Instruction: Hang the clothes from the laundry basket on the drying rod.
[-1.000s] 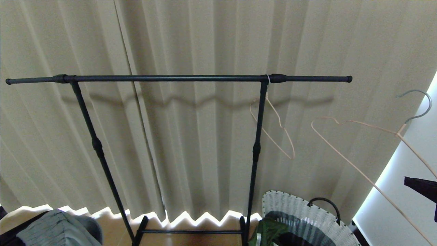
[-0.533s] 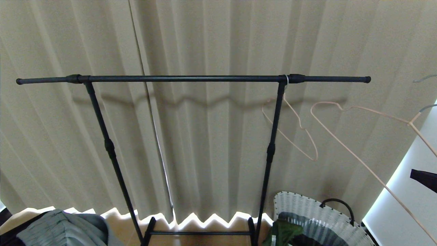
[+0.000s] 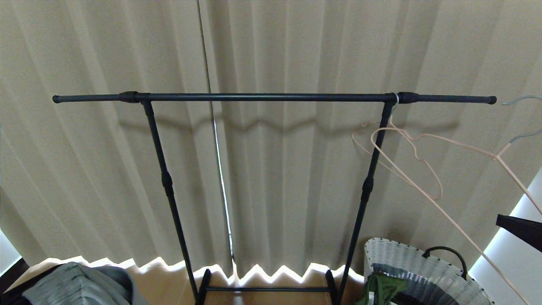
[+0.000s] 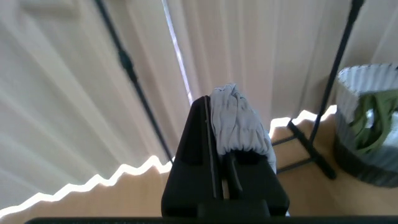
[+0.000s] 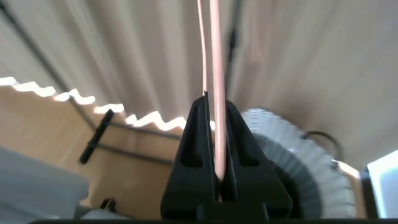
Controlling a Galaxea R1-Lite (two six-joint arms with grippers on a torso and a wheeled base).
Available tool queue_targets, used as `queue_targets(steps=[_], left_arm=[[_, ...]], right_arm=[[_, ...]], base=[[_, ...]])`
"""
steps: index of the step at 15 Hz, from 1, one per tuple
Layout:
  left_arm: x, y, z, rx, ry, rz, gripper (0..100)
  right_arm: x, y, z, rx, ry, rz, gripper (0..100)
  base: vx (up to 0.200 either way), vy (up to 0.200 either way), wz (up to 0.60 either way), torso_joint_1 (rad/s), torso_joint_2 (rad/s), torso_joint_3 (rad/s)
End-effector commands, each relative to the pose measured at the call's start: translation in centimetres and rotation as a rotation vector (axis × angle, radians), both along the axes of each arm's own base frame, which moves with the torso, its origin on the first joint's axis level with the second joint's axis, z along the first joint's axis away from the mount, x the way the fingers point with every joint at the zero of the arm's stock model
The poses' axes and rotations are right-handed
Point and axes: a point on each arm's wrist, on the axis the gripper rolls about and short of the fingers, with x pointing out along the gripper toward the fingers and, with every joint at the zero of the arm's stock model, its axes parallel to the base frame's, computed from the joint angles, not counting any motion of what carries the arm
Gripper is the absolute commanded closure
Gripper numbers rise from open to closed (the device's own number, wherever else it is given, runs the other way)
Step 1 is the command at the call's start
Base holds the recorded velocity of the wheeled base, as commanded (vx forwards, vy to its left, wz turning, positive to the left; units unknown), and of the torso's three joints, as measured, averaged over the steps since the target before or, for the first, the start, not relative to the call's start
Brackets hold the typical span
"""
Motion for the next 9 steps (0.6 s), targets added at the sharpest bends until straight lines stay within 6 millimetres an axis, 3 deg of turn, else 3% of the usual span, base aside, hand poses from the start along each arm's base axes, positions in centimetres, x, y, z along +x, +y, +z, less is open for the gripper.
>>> queue_targets(steps=[1,5,9], left_arm=[[-0.1,0.0,-0.5,0.009,0.01,-0.003,100],[-0.2,-0.1,-1.1,0.036,0.026,-0.031,100],[0.5,-0.8,-2.1,0.073,0.121,-0.117,100]], right_arm=[[-0.1,0.6,-0.8,-0.001,0.033,0.056,100],[-0.3,1.6,-2.4,-0.006,0.095,0.153,100],[1.4,3.0,-4.0,-0.017,0.203,0.243,100]], base=[[0.0,0.0,0.0,0.0,0.0,0.0],[0.0,0.0,0.0,0.0,0.0,0.0],[0.0,0.0,0.0,0.0,0.0,0.0]])
